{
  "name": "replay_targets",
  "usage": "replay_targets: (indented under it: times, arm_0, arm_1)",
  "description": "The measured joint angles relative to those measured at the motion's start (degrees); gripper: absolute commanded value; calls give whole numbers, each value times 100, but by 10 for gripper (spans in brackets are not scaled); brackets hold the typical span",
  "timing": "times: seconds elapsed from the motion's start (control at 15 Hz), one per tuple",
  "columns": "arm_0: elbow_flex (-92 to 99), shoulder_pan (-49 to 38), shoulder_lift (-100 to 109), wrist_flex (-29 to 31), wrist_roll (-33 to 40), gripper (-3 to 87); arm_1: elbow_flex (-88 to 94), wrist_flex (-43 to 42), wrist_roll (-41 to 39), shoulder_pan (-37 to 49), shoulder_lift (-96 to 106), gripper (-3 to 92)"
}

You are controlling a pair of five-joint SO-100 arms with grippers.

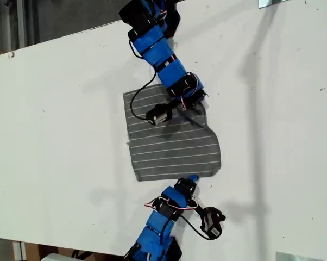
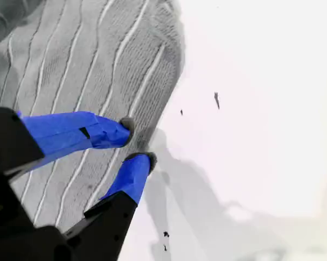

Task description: Grasp corners of a square towel and fold twice.

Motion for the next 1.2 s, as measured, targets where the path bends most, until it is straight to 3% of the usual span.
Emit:
replay_targets:
  times: [0.33,0.73,1.0,1.2]
  arm_0:
    - [-2329,694,-1731,817,35,139]
    - [-2944,773,-1907,826,677,179]
    - [-2145,659,-1802,-290,914,184]
    - [-369,598,-694,-1696,800,200]
  arm_1:
    - [0,0,0,-35,0,-1]
    - [-9,-9,0,-53,-44,-1]
    - [-44,-18,0,-62,-88,-1]
    - [-44,-62,0,-97,-114,-1]
